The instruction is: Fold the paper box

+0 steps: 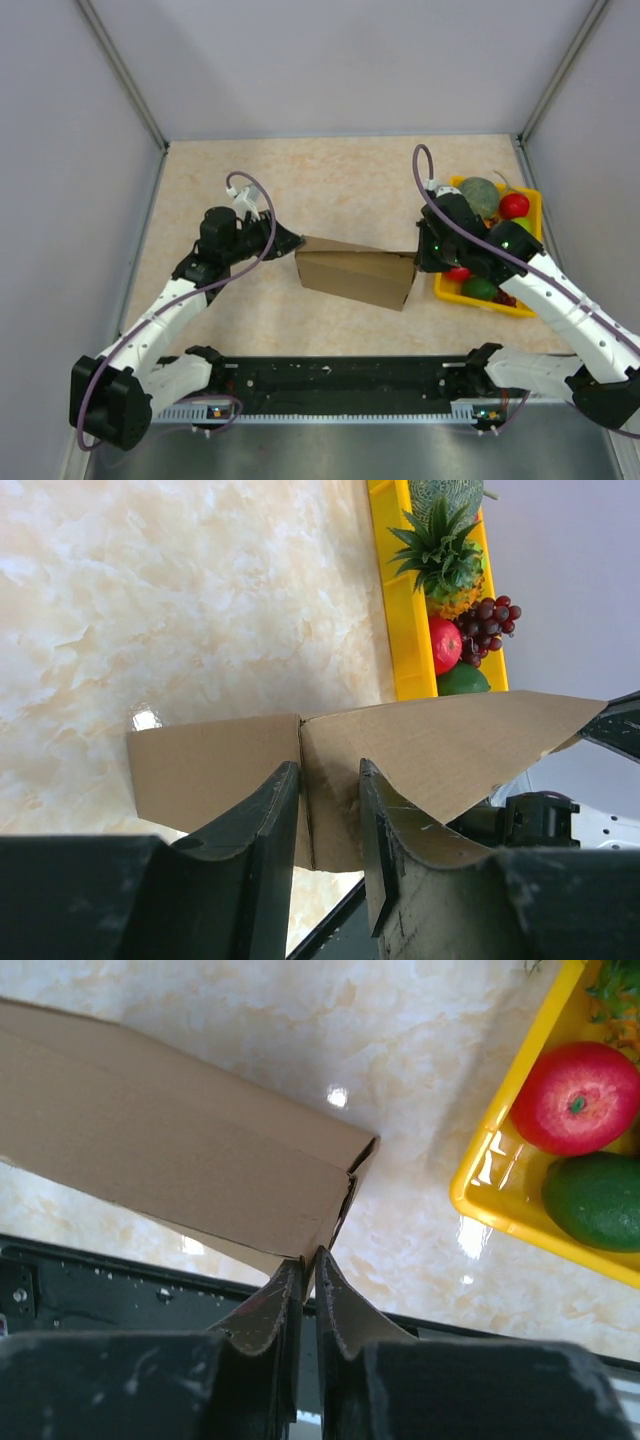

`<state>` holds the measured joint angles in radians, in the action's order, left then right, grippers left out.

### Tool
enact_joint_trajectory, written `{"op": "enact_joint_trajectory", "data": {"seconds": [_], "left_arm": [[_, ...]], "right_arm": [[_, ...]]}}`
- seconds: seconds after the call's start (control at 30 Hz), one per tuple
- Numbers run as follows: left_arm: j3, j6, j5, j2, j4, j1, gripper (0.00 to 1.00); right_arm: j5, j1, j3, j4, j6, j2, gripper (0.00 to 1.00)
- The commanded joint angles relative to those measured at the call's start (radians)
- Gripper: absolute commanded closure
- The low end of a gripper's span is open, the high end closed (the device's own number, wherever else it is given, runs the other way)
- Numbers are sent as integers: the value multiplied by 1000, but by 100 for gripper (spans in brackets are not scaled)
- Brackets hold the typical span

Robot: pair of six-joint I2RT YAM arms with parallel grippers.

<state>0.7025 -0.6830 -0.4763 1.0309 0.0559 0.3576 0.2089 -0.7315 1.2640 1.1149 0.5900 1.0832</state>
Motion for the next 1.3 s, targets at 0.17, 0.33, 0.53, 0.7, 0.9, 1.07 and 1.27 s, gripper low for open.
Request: {"op": "enact_joint_trajectory", "data": {"seconds": [0.17, 0.33, 0.53, 0.7, 0.9, 1.07, 1.27], "left_arm": [[-66, -16, 15, -29, 48, 32, 67], [-70, -23, 16, -41, 47, 38, 67], [-77, -23, 21, -45, 51, 46, 68], [-78, -26, 19, -38, 42, 47, 68], [-80, -16, 22, -40, 55, 47, 68], [-81, -16, 27, -46, 55, 47, 68], [-89, -15, 31, -55, 59, 47, 68]], "right_arm": [[122, -19, -25, -102, 68, 9, 100], [170, -22, -37, -148, 129, -5, 100], [211, -23, -23, -149, 180, 6, 100], [236, -23, 26, -106, 179, 17, 100], [216, -22, 26, -101, 205, -3, 100], [230, -14, 35, -93, 197, 0, 100], [236, -2, 18, -90, 206, -26, 100]]}}
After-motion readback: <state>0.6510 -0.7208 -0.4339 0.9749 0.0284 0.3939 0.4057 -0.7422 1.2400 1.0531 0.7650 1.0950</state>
